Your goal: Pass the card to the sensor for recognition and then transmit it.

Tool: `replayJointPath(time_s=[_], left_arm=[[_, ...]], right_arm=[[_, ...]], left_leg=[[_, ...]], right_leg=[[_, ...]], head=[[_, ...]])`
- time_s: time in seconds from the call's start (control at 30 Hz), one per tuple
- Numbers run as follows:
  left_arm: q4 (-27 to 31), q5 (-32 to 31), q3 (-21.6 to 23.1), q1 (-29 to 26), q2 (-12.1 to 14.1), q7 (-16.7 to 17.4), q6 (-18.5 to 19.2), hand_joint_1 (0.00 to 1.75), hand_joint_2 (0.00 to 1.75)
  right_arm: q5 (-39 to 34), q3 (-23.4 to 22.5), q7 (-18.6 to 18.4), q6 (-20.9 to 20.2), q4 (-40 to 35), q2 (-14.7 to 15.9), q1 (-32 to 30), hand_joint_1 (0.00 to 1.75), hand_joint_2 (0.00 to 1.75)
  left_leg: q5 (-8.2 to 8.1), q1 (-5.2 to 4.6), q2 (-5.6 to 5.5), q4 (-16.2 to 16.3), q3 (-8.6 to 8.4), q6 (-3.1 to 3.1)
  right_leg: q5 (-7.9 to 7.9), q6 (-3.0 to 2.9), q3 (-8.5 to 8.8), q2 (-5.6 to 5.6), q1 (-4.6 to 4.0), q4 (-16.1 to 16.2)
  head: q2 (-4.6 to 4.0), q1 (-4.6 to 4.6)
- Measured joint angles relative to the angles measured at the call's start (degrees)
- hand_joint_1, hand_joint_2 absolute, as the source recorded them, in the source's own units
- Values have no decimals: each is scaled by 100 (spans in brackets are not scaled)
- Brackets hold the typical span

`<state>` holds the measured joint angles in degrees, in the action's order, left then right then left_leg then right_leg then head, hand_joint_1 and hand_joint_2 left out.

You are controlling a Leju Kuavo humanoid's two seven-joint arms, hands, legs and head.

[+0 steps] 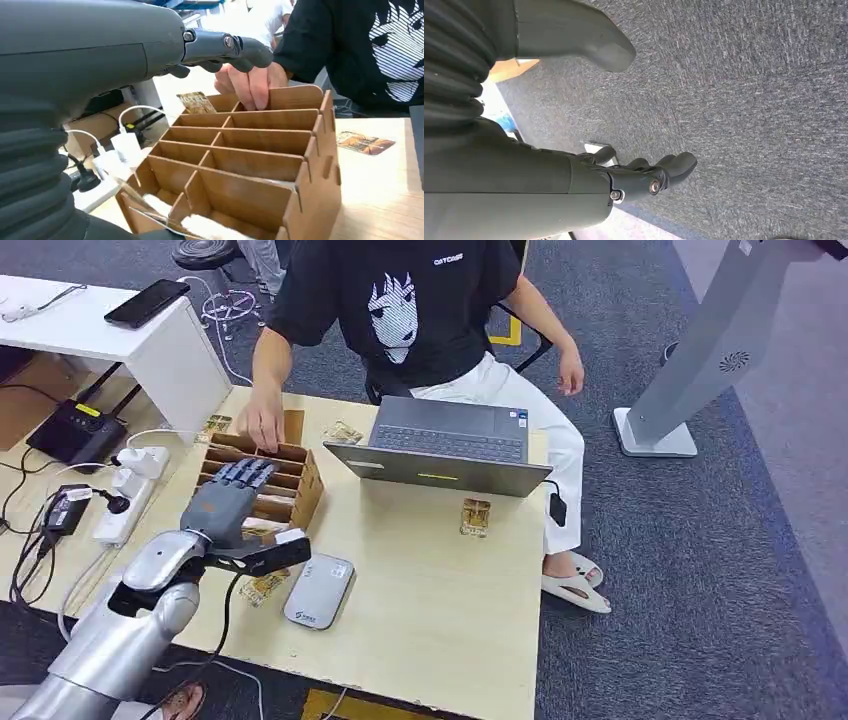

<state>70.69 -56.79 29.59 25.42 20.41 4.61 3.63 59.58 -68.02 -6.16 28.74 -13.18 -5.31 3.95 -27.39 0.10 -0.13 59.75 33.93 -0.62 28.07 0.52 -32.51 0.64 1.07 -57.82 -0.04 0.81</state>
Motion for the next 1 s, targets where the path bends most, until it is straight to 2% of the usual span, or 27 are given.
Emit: replayJointPath(time_s=[0.17,0.37,0.57,0.6,0.63,1.0], left_arm=[[-59,-151,55,1,-22,46,-37,0,175],[-212,-142,197,-6,-72,-236,70,0,175],[-374,-221,249,-12,-50,-55,118,0,175],[-412,-223,249,-13,-46,-53,118,122,175],[-453,-227,249,-14,-44,-46,118,175,175],[-800,-79,308,172,-4,-219,310,175,175]], right_arm=[[0,-2,24,0,0,0,0,0,175],[35,-2,15,0,0,0,3,0,175],[42,-9,-4,0,0,-7,-1,0,175],[48,-9,-4,0,0,-7,0,0,175],[52,-9,-4,-4,0,-9,0,0,175],[146,-9,-11,-31,0,-9,0,0,175]], left_leg=[[0,0,0,0,0,0],[0,0,-1,0,2,0],[0,0,-1,0,2,0],[0,0,-1,0,2,0],[0,0,-1,0,2,0],[0,0,-2,-2,-6,0]], right_leg=[[0,0,0,0,0,0],[0,0,0,0,0,0],[0,0,-1,0,0,0],[0,0,-1,0,0,0],[0,0,-1,0,0,0],[0,0,10,0,0,0]], head=[[2,-2],[2,0],[2,0],[2,0],[2,0],[2,-2]])
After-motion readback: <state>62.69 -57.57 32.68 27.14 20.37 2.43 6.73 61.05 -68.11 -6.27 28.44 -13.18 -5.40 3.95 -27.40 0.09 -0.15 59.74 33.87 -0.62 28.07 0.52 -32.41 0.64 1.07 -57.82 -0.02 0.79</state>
